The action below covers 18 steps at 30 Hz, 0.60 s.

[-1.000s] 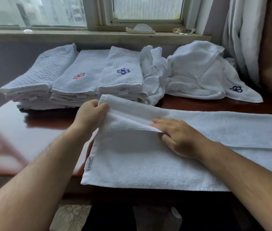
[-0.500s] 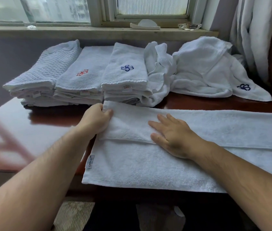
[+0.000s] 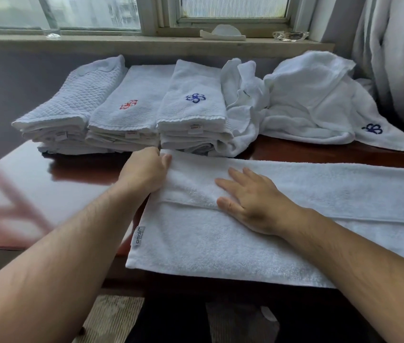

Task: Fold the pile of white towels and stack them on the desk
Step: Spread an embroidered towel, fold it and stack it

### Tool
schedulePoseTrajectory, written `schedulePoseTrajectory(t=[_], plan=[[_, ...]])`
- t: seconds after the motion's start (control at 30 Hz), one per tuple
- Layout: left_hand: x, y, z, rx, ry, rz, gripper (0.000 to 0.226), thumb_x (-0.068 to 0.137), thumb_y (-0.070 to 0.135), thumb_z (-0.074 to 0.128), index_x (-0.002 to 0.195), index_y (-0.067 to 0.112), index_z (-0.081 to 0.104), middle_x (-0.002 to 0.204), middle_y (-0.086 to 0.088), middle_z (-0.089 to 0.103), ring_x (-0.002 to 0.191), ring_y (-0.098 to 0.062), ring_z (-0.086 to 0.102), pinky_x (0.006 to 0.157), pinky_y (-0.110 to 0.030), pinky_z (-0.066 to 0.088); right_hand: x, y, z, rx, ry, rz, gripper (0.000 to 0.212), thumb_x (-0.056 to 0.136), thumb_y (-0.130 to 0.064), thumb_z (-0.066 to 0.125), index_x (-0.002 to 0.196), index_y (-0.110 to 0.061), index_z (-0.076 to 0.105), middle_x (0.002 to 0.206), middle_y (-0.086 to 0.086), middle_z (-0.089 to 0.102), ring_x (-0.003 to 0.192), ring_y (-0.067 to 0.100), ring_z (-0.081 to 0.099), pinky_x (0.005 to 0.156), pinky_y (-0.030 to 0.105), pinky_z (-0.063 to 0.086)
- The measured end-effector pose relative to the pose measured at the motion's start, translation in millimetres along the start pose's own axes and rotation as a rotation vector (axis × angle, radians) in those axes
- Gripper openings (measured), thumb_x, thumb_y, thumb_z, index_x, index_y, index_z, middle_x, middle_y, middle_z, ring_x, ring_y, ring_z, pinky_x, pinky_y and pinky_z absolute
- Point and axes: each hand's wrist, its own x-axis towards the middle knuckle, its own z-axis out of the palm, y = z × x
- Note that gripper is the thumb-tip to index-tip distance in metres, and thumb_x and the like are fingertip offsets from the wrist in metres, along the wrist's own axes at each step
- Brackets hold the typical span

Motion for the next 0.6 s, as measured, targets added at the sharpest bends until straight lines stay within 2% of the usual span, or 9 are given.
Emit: schedulePoseTrajectory(t=[0.07,0.1,0.13,0.2,0.3,0.37,0.47,0.53,0.6], plan=[[-2,-4,3,-0.010,-0.027,-0.007,0.035,0.101,0.048,0.048,0.090,0.016,0.056,0.102,-0.011,0.067,0.086,-0.026,0.053,0.072,-0.035,0.037,2,0,-1,0.062,0.012,0.013,0.057,0.104,-0.060,0.021,0.158,-0.041,0.022,0.170,-0.001,0.008,0.156,0.026,-0.001,0.124,0.044,0.004],[-3,-5,4,-0.029,-0.053,0.001,0.037,0.099,0.051,0.050,0.097,0.015,0.058,0.109,-0.012,0.068,0.090,-0.026,0.055,0.074,-0.035,0.039,4,0,-2,0.106,0.032,0.020,0.055,0.105,-0.058,0.020,0.158,-0.042,0.024,0.170,-0.001,0.010,0.156,0.026,0.000,0.123,0.045,0.004],[-5,-6,3,-0.053,-0.100,0.017,0.044,0.096,0.056,0.054,0.110,0.014,0.058,0.119,-0.012,0.066,0.099,-0.027,0.058,0.079,-0.036,0.043,6,-1,-2,0.133,0.050,0.023,0.053,0.106,-0.056,0.020,0.157,-0.042,0.025,0.170,-0.001,0.012,0.156,0.026,0.001,0.123,0.045,0.004],[-8,-5,1,-0.097,-0.197,0.042,0.075,0.086,0.064,0.066,0.137,0.011,0.048,0.134,-0.011,0.061,0.117,-0.028,0.058,0.093,-0.038,0.047,9,-4,1,0.100,0.042,0.019,0.053,0.106,-0.054,0.020,0.158,-0.043,0.022,0.170,-0.001,0.011,0.156,0.027,0.002,0.122,0.045,0.004],[-15,-7,4,-0.076,-0.160,0.061,0.085,0.077,0.061,0.078,0.136,0.012,0.041,0.127,-0.011,0.063,0.112,-0.029,0.061,0.088,-0.038,0.049,11,-7,10,-0.013,0.048,0.019,0.054,0.105,-0.052,0.021,0.158,-0.041,0.021,0.170,0.001,0.011,0.155,0.028,0.005,0.121,0.046,0.007],[-23,-7,6,-0.099,-0.084,0.070,0.084,0.076,0.057,0.080,0.135,0.015,0.040,0.125,-0.010,0.062,0.112,-0.029,0.060,0.085,-0.036,0.046,9,-8,12,-0.024,0.145,0.007,0.052,0.104,-0.050,0.029,0.155,-0.037,0.033,0.165,0.003,0.025,0.151,0.029,0.018,0.119,0.043,0.015],[-37,-5,3,-0.070,0.075,0.198,0.077,0.078,0.049,0.081,0.140,0.021,0.043,0.132,-0.007,0.051,0.124,-0.027,0.048,0.101,-0.038,0.041,-3,-15,11,0.013,0.300,-0.059,0.042,0.102,-0.044,0.046,0.139,-0.028,0.055,0.147,0.001,0.048,0.136,0.022,0.038,0.111,0.039,0.028],[-49,-4,-4,-0.068,0.112,0.384,0.056,0.082,0.039,0.079,0.132,0.026,0.057,0.124,-0.002,0.054,0.117,-0.023,0.048,0.102,-0.038,0.042,-15,-23,14,0.095,0.349,-0.144,0.036,0.100,-0.044,0.053,0.130,-0.026,0.063,0.136,-0.002,0.056,0.128,0.019,0.045,0.108,0.041,0.036],[-67,-6,-10,-0.207,0.017,0.532,0.025,0.085,0.032,0.078,0.109,0.029,0.070,0.105,0.008,0.062,0.097,-0.011,0.056,0.089,-0.037,0.050,-31,-32,18,0.182,0.373,-0.243,0.037,0.096,-0.051,0.053,0.118,-0.025,0.069,0.118,-0.007,0.062,0.113,0.015,0.051,0.099,0.038,0.043]])
